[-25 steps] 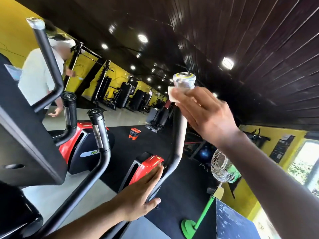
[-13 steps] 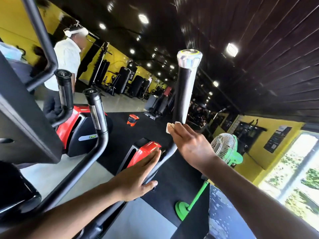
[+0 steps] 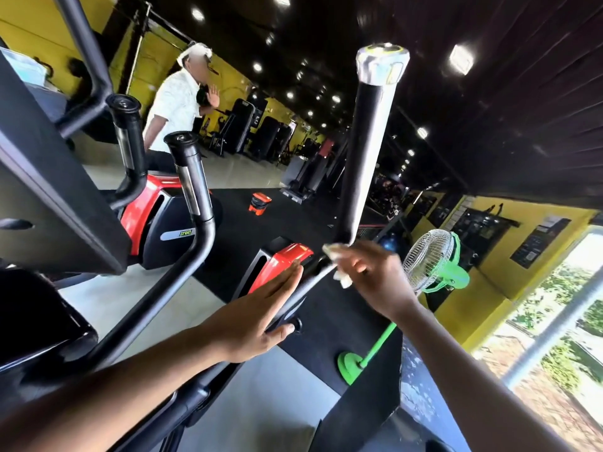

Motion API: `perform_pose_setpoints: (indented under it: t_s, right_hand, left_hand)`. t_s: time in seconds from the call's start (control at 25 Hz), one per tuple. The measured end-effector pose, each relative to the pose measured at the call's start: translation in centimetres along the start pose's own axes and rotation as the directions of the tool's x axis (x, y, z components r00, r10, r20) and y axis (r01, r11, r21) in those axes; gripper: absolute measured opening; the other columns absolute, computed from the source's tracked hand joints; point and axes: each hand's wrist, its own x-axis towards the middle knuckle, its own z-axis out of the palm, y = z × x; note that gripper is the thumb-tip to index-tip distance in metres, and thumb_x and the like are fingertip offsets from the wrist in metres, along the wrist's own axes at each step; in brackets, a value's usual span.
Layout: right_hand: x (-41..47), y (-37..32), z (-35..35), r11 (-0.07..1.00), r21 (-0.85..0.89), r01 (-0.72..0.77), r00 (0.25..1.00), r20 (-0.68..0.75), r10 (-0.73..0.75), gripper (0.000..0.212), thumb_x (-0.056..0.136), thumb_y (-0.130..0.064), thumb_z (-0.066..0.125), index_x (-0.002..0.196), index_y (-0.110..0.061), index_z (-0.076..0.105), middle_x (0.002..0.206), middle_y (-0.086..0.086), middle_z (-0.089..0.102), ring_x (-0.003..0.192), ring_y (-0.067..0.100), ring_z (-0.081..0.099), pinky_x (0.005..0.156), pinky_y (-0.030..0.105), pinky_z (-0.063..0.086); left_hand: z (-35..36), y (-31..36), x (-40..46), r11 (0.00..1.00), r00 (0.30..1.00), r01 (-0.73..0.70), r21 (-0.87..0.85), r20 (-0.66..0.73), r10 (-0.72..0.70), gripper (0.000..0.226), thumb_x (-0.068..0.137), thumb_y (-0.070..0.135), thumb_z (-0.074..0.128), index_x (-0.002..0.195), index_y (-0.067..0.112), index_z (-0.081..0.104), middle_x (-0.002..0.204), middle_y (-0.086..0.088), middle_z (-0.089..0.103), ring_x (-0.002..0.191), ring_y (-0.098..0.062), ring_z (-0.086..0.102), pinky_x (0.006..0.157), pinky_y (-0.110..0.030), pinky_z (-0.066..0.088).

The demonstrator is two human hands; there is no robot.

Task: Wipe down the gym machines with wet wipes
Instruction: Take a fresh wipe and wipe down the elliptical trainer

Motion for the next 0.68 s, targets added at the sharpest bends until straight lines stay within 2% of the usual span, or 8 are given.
perform_pose_setpoints:
  t_s: [0.08, 0.12, 0.2, 0.32, 0.4, 0.48, 0.68]
  right_hand:
    - [0.2, 0.0, -0.2, 0.996, -0.077, -0.034, 0.973, -0.231, 0.015, 0.018, 0.1, -0.01, 0.066, 0.112, -0.017, 0.077, 0.093, -0.003, 0.068, 0.077, 0.021, 0.067, 0.071, 0.03, 0.054]
    - [0.3, -0.1, 0.5, 0.988, -0.149, -0.031, 0.961, -0.276, -0.011, 0.018, 0.099, -0.007, 0.065, 0.11, -0.015, 0.076, 0.095, -0.001, 0.069, 0.081, 0.023, 0.065, 0.075, 0.03, 0.054]
    - [-0.3, -0.1, 3.1, 0.97, -0.244, 0.007, 0.963, -0.258, -0.072, 0.019, 0.099, -0.008, 0.061, 0.111, -0.012, 0.075, 0.101, 0.002, 0.07, 0.088, 0.027, 0.063, 0.083, 0.036, 0.054]
    - [-2.0, -0.7, 5.9, 0.989, -0.1, -0.11, 0.95, -0.302, 0.075, 0.021, 0.098, -0.009, 0.06, 0.113, -0.012, 0.074, 0.104, 0.001, 0.071, 0.089, 0.023, 0.065, 0.082, 0.042, 0.056]
    - [-3.1, -2.1, 7.1, 0.987, 0.005, -0.158, 0.939, -0.307, 0.152, 0.02, 0.097, -0.005, 0.061, 0.113, -0.01, 0.073, 0.104, -0.001, 0.07, 0.086, 0.015, 0.066, 0.076, 0.041, 0.058]
    - [-4.3, -4.1, 8.7, 0.985, 0.073, -0.155, 0.955, -0.244, 0.169, 0.02, 0.098, -0.006, 0.061, 0.114, -0.009, 0.073, 0.103, -0.001, 0.07, 0.082, 0.015, 0.067, 0.073, 0.04, 0.058]
    - [-7.9, -9.9, 12.7, 0.982, 0.119, -0.145, 0.981, -0.113, 0.158, 0.022, 0.096, -0.006, 0.065, 0.117, -0.01, 0.072, 0.094, 0.0, 0.065, 0.074, 0.015, 0.062, 0.071, 0.032, 0.056]
  left_hand:
    - [0.1, 0.0, 0.1, 1.0, 1.0, -0.011, 0.003, -0.016, 0.011, 0.095, 0.103, 0.035, 0.058, 0.161, 0.032, -0.016, 0.166, 0.027, -0.021, 0.153, 0.009, -0.009, 0.125, -0.025, 0.023]
    - [0.2, 0.0, 0.0, 1.0, 1.0, -0.01, 0.007, -0.023, 0.011, 0.095, 0.103, 0.036, 0.058, 0.161, 0.032, -0.017, 0.166, 0.027, -0.021, 0.153, 0.009, -0.009, 0.125, -0.027, 0.026]
    - [0.1, 0.1, -0.4, 1.0, 1.0, 0.0, 0.016, -0.023, 0.001, 0.096, 0.103, 0.037, 0.059, 0.161, 0.032, -0.018, 0.167, 0.026, -0.021, 0.154, 0.007, -0.008, 0.124, -0.03, 0.029]
    - [-0.1, -0.2, -2.3, 0.999, 1.0, 0.001, 0.043, 0.013, -0.002, 0.097, 0.103, 0.038, 0.059, 0.161, 0.028, -0.018, 0.168, 0.022, -0.023, 0.155, 0.003, -0.008, 0.125, -0.027, 0.026]
    - [-0.4, -0.3, -4.3, 0.998, 0.998, 0.021, 0.059, 0.05, -0.024, 0.095, 0.104, 0.038, 0.057, 0.162, 0.028, -0.017, 0.168, 0.021, -0.023, 0.155, 0.004, -0.007, 0.124, -0.019, 0.02]
    - [-0.8, -0.5, -6.5, 0.996, 0.995, 0.073, 0.046, 0.068, -0.076, 0.09, 0.105, 0.042, 0.053, 0.162, 0.029, -0.015, 0.168, 0.024, -0.02, 0.154, 0.007, -0.006, 0.122, -0.012, 0.012]
    - [-0.3, -1.0, -13.4, 0.979, 0.979, 0.205, -0.012, 0.02, -0.205, 0.085, 0.105, 0.048, 0.051, 0.164, 0.028, -0.007, 0.171, 0.021, -0.009, 0.156, 0.003, 0.001, 0.123, -0.012, 0.01]
